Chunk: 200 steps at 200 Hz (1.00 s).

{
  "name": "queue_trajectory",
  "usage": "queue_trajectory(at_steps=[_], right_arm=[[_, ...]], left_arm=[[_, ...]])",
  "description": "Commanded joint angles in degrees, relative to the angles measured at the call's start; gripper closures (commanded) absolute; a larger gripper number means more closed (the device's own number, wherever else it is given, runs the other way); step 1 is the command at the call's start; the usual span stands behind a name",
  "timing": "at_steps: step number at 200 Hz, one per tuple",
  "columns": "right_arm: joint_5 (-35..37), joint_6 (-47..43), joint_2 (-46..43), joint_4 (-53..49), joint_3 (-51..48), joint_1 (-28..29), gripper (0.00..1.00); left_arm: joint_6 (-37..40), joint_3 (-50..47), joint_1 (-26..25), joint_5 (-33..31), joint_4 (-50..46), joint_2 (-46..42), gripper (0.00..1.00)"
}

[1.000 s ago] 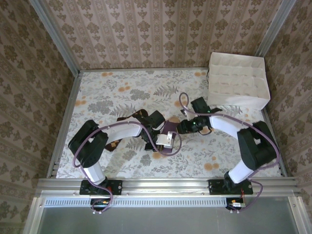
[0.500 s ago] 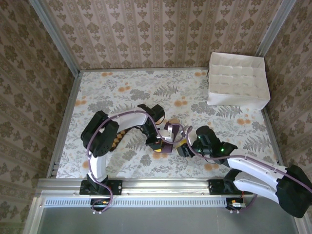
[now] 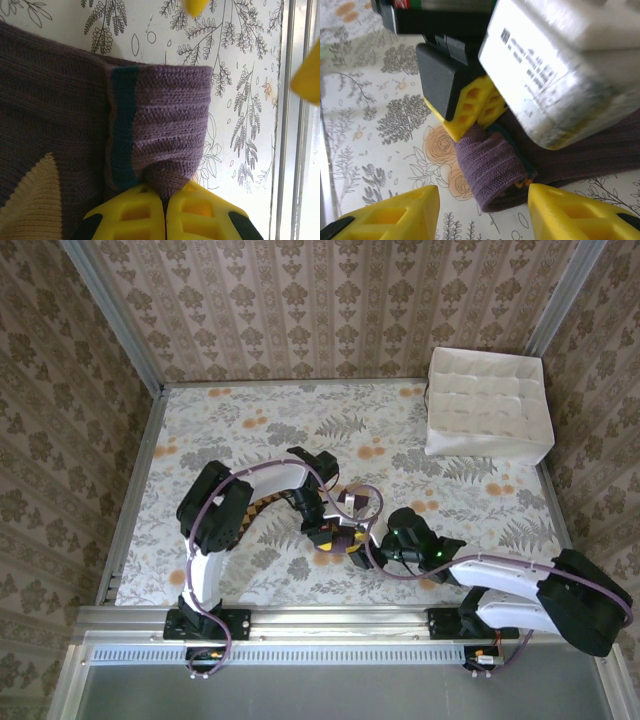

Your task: Roll the socks

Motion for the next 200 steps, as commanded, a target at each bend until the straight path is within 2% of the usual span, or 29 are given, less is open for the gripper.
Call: queue_trajectory(at_steps=[1, 105, 149, 169, 200], right_arm=[[-0.64, -0.91, 2.8, 4.47, 0.94, 0.51, 0.49], [-3.5, -2.24, 16.41, 12.97, 3.67, 0.56, 0.47], [-3.98, -3.03, 20.06, 14.24, 4.41, 0.44, 0.52], [-4.41, -2.59, 21.01, 13.27, 4.79, 0.43, 0.6], [-3.03, 0.16, 19.19, 8.78, 5.0, 0.35, 0.9]], left_arm=[[-0.31, 0.76, 0.31, -0.13, -1.59, 2.01, 1.0], [0.96, 2.46, 1.27, 1.94, -3.44, 2.75, 1.0], [1.16, 4.65, 1.63, 2.32, -5.43, 4.91, 1.0], [0.9, 5.11, 1.82, 2.32, -5.41, 5.23, 1.0], [-0.67, 4.04, 2.2, 1.25, -3.24, 4.12, 1.0]])
